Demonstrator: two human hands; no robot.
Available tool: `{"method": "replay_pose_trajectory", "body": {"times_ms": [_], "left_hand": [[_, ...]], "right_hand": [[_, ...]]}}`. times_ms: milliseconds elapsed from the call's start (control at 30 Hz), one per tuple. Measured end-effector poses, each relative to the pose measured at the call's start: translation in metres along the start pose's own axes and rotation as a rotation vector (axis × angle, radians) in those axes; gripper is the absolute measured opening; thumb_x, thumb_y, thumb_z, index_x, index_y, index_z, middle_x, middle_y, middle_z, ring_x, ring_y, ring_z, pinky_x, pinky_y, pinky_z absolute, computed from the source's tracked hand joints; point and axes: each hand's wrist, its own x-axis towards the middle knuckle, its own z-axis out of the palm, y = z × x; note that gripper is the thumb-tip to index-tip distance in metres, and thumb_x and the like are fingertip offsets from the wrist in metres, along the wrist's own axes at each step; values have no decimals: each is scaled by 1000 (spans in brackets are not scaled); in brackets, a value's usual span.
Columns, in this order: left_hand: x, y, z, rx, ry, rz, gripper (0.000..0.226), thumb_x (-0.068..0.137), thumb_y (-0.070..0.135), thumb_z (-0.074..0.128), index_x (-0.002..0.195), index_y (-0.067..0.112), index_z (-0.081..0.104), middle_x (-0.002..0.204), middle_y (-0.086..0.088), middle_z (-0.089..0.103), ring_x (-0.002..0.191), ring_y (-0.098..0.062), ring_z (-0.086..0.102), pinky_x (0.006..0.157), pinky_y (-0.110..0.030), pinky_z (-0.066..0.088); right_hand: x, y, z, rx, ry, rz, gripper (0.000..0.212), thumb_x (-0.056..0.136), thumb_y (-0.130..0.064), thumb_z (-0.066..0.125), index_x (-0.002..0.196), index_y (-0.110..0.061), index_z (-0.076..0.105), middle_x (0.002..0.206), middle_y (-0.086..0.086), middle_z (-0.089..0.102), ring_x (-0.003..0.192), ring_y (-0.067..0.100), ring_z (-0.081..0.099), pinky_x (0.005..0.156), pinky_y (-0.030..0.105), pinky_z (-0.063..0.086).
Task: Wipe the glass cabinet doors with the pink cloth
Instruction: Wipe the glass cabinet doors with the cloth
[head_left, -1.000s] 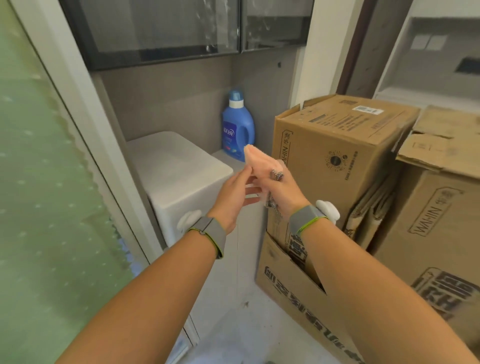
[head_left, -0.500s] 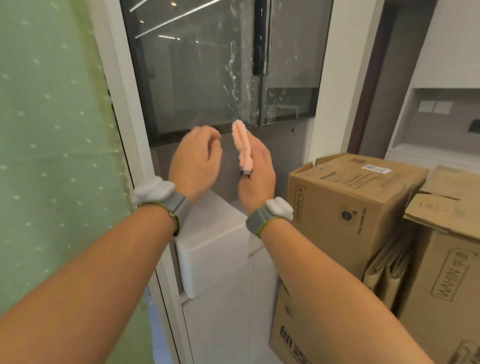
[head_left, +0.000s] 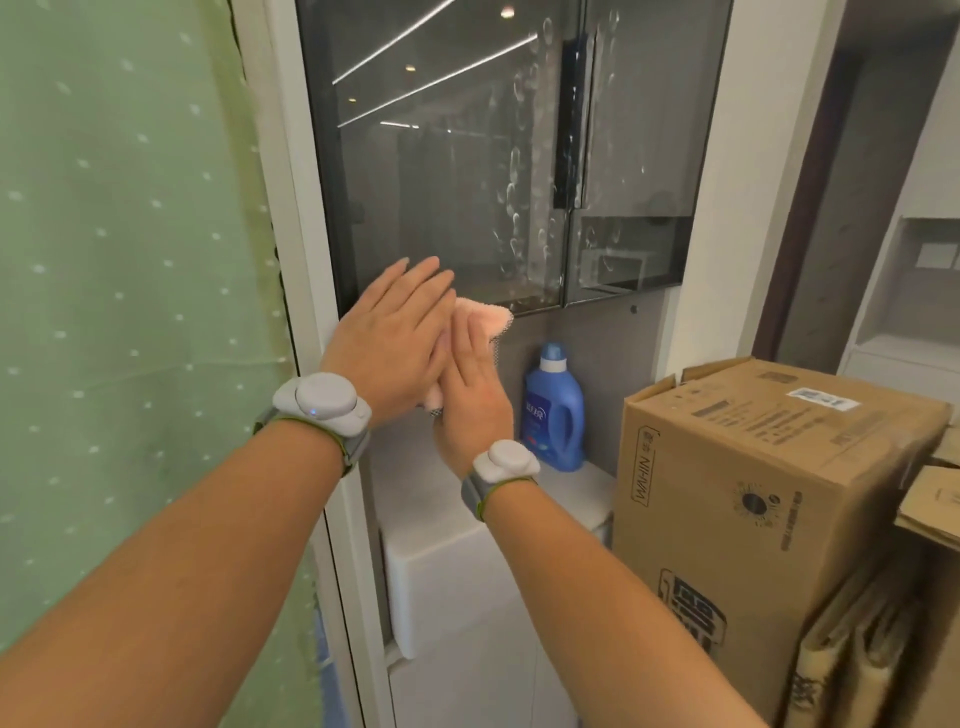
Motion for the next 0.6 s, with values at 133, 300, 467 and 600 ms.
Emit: {"method": "replay_pose_trajectory", "body": {"times_ms": [133, 300, 467, 600], "left_hand": [[7, 2, 3, 76, 22, 29, 53, 107, 28, 36, 147, -1, 54, 154, -18, 53, 151, -34, 42, 129, -52, 24], [10, 6, 10, 97, 35, 72, 51, 103, 24, 41, 144, -2, 57, 152, -20, 54, 148, -37, 44, 129, -51, 24], [12, 7, 16, 87, 99, 51, 43, 101, 21, 45, 131, -2, 64, 138, -23, 62, 137, -41, 54, 128, -52, 27], [11, 8, 18, 79, 133, 48, 37, 103, 24, 47, 123, -1, 66, 125, -21, 65, 121, -41, 59, 124, -52, 33]], "right_hand": [[11, 27, -12, -12, -95, 222, 80, 84, 5, 42, 160, -7, 23, 169, 17, 21, 158, 36, 15, 122, 44, 34], [13, 61, -32, -21, -60, 356, 90, 78, 18, 45, 161, -6, 20, 171, 11, 15, 159, 30, 13, 120, 43, 37], [8, 38, -19, 113, 64, 194, 85, 77, 12, 44, 158, -8, 29, 166, 12, 29, 155, 19, 21, 124, 18, 18], [5, 41, -3, 42, 0, 36, 79, 86, 3, 62, 158, -6, 31, 166, 13, 28, 158, 29, 21, 127, 34, 24]]}}
